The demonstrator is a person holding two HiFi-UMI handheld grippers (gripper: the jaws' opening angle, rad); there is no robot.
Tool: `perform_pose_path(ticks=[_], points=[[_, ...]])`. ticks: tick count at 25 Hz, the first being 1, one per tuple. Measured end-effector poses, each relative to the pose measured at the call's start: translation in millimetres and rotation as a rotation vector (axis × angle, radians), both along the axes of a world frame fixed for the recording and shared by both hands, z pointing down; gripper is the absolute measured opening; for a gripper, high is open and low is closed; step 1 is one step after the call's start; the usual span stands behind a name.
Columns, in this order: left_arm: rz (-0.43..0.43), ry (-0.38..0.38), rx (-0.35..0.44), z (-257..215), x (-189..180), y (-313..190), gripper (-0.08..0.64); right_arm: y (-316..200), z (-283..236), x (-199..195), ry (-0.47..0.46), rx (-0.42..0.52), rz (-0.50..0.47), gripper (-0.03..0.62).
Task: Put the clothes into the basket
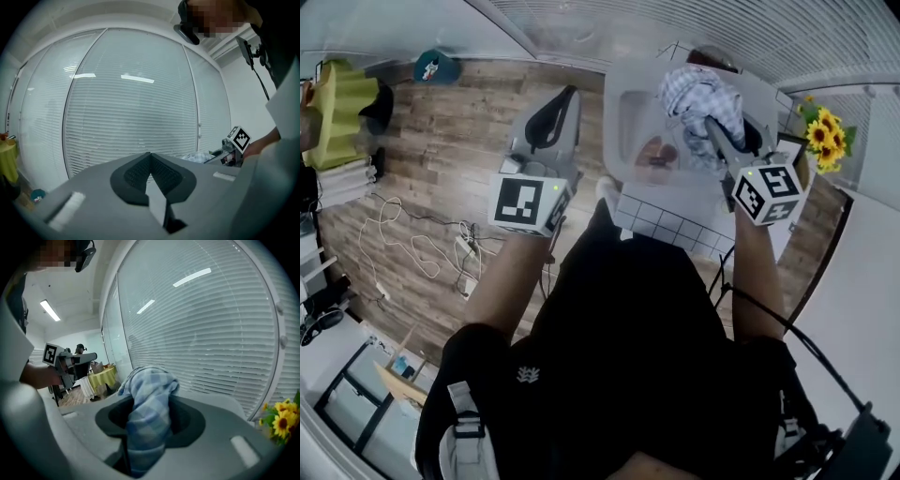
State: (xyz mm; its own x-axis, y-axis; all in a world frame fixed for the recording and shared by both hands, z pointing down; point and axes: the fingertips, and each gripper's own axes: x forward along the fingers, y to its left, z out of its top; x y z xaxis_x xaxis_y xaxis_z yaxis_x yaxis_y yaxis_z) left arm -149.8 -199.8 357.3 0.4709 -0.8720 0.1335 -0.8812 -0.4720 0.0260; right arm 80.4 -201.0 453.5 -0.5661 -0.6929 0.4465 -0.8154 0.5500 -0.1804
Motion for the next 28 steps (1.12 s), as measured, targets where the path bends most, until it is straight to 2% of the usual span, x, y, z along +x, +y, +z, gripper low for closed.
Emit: perform_pose_path(ticks=[8, 21, 25, 28], points=[[0.004, 0.012, -0.041, 26.1, -1.3, -3.7, 0.008, -3.1, 29.5, 0.4, 0.026, -0.068, -0.004, 0.184], [0.009, 0.013, -0.043, 27.4, 12.0, -15.2, 0.008, -4.2, 49.0, 11.1, 0.123, -0.129, -0.040, 0.209], [0.020, 0.011, -0.027, 21.0, 18.7, -19.0, 0.008, -7.0, 51.5, 14.7, 0.127, -0.132, -0.027, 0.241], [0.027, 0.011, -0.023, 17.8, 20.4, -21.3, 0.008, -12.1, 42.1, 15.3, 0.113, -0.101, -0.003, 0.242]])
